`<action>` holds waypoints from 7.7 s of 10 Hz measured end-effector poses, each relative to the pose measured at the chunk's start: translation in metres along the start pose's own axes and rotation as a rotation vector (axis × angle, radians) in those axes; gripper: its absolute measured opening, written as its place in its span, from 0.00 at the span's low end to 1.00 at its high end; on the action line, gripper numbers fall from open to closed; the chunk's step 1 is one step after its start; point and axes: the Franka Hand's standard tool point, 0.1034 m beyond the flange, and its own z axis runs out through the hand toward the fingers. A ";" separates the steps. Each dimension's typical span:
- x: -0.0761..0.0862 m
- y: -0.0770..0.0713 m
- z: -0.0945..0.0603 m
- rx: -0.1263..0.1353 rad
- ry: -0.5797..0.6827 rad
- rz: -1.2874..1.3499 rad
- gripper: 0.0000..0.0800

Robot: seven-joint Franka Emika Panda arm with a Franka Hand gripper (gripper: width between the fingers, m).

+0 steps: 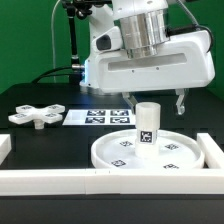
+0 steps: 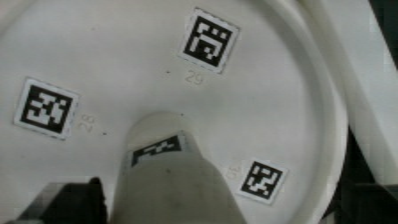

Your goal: Assemble round table

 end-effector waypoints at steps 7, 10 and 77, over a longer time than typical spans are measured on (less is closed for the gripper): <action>0.010 0.005 -0.007 -0.086 -0.008 -0.732 0.81; 0.012 0.007 -0.007 -0.088 -0.016 -0.911 0.81; -0.007 0.146 -0.054 -0.206 -0.088 -0.776 0.81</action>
Offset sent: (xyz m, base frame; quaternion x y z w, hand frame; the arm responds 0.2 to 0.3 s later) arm 0.0132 -0.0032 0.0109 -0.0454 0.0055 -0.2790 0.9592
